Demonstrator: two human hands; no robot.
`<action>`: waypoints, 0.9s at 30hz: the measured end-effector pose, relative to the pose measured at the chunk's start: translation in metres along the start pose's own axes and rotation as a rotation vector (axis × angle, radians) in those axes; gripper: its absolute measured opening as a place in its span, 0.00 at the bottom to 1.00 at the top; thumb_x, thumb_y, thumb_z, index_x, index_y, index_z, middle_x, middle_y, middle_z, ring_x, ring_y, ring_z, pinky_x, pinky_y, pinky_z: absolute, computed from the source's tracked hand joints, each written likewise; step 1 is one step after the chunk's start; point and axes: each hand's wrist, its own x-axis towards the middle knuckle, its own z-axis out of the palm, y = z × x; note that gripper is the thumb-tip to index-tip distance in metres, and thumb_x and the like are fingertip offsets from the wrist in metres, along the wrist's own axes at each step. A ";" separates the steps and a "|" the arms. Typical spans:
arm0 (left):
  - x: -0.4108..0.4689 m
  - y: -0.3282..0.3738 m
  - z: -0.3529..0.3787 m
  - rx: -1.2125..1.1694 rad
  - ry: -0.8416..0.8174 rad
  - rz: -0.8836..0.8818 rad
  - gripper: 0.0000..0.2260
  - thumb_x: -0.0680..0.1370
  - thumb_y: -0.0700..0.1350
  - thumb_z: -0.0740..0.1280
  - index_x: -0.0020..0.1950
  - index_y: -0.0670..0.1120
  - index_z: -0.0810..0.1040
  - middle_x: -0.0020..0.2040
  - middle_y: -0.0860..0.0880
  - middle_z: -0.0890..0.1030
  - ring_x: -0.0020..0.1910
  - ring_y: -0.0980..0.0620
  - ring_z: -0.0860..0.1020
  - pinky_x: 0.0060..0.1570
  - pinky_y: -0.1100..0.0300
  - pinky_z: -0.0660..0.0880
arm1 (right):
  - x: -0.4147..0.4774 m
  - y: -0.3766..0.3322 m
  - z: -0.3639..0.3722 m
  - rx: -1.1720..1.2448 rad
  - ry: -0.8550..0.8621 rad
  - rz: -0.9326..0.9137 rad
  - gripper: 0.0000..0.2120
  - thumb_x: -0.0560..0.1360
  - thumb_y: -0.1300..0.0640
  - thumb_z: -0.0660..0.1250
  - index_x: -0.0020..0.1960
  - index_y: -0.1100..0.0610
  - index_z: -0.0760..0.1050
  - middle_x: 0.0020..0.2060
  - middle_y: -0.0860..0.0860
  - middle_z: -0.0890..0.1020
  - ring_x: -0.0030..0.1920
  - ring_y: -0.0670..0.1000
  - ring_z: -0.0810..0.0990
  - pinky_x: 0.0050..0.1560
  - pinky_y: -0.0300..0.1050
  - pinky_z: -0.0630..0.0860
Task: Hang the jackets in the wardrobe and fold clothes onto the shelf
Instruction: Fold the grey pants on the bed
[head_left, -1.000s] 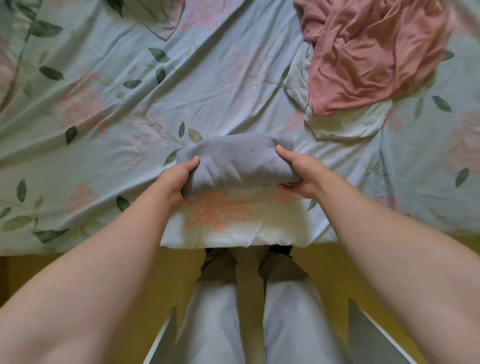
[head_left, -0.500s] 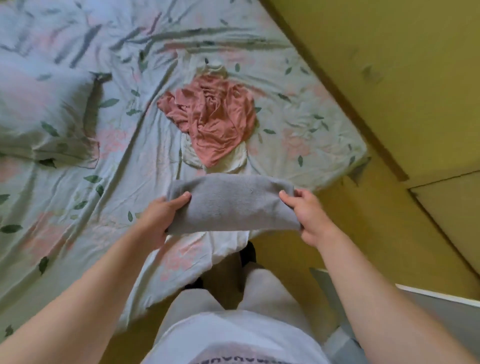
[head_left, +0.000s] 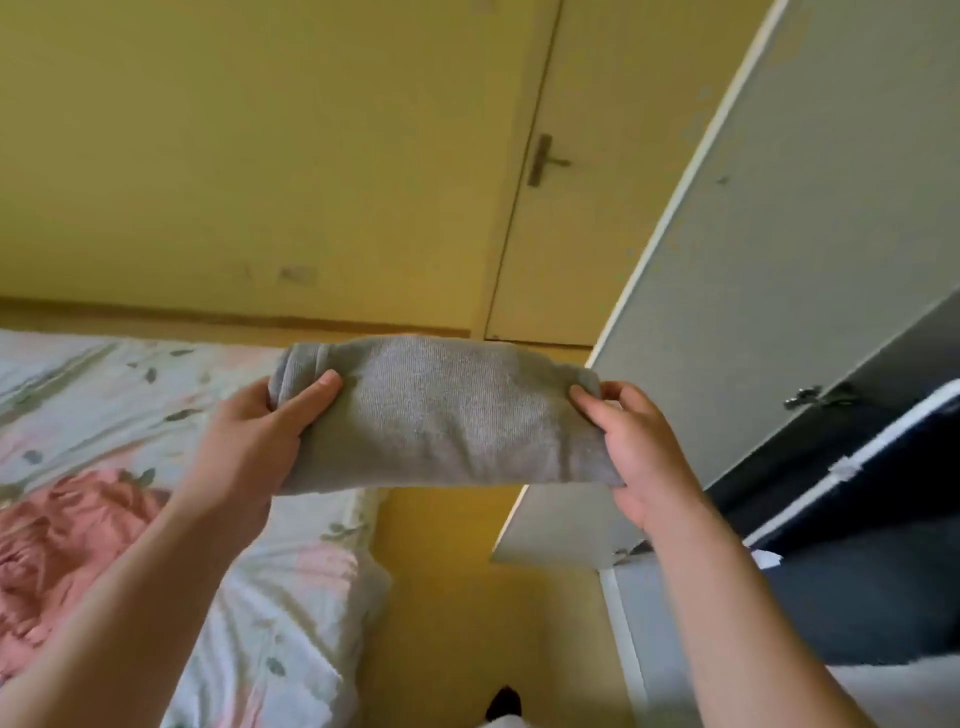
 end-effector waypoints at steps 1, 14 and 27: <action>0.003 0.013 0.026 0.004 -0.054 0.028 0.13 0.70 0.56 0.78 0.48 0.49 0.85 0.46 0.46 0.87 0.52 0.42 0.84 0.54 0.44 0.80 | -0.001 -0.010 -0.024 0.018 0.063 -0.031 0.11 0.77 0.54 0.72 0.56 0.58 0.77 0.47 0.56 0.86 0.47 0.56 0.86 0.47 0.54 0.81; -0.030 0.162 0.335 -0.018 -0.611 0.384 0.16 0.70 0.58 0.73 0.49 0.49 0.84 0.44 0.52 0.87 0.45 0.52 0.86 0.47 0.53 0.78 | -0.060 -0.131 -0.276 -0.170 0.752 -0.431 0.13 0.72 0.40 0.71 0.49 0.48 0.77 0.45 0.52 0.82 0.45 0.53 0.81 0.50 0.57 0.77; -0.078 0.298 0.552 -0.144 -0.973 0.530 0.08 0.79 0.54 0.71 0.49 0.50 0.80 0.47 0.54 0.86 0.45 0.57 0.86 0.44 0.59 0.80 | -0.113 -0.286 -0.408 -0.611 1.192 -0.455 0.16 0.81 0.44 0.62 0.59 0.57 0.73 0.46 0.53 0.78 0.40 0.49 0.75 0.40 0.50 0.73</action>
